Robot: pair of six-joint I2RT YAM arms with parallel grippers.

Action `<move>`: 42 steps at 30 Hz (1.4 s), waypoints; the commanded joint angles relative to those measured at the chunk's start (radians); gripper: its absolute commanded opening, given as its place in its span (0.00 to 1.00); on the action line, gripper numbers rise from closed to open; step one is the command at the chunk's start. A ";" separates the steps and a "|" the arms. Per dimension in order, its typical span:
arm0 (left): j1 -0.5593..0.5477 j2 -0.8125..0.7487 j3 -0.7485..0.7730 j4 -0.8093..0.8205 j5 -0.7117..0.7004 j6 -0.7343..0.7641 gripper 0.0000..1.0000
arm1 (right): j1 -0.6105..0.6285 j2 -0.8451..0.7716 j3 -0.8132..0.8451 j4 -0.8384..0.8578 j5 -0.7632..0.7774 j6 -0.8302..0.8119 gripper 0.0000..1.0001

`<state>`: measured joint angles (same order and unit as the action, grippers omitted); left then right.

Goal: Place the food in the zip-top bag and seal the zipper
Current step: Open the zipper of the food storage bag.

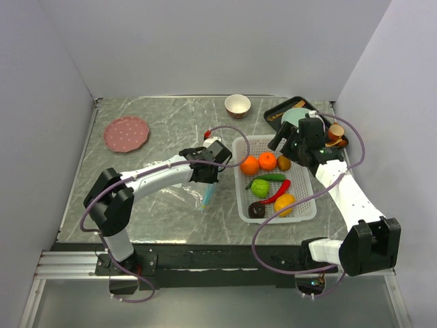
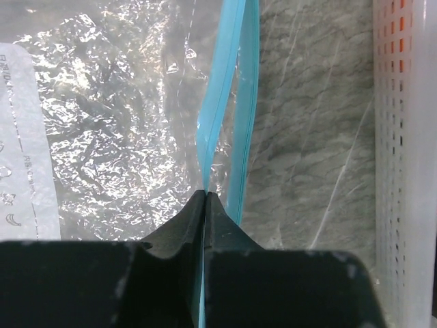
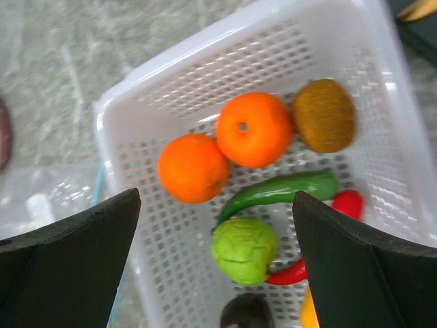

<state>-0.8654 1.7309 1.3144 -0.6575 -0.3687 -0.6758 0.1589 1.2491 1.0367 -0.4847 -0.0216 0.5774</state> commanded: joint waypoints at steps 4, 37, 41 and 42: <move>-0.004 -0.073 0.013 -0.010 -0.061 -0.022 0.02 | 0.010 -0.016 -0.066 0.184 -0.245 0.113 0.96; 0.037 -0.346 -0.056 -0.013 -0.190 -0.087 0.04 | 0.445 0.328 0.215 0.218 -0.278 0.240 0.56; 0.037 -0.398 -0.099 0.010 -0.197 -0.090 0.05 | 0.467 0.400 0.256 0.195 -0.279 0.239 0.48; 0.039 -0.406 -0.106 0.016 -0.202 -0.096 0.06 | 0.470 0.406 0.270 0.186 -0.270 0.237 0.47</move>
<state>-0.8318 1.4002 1.2346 -0.6697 -0.5407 -0.7502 0.6121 1.6234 1.2407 -0.2752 -0.3077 0.8146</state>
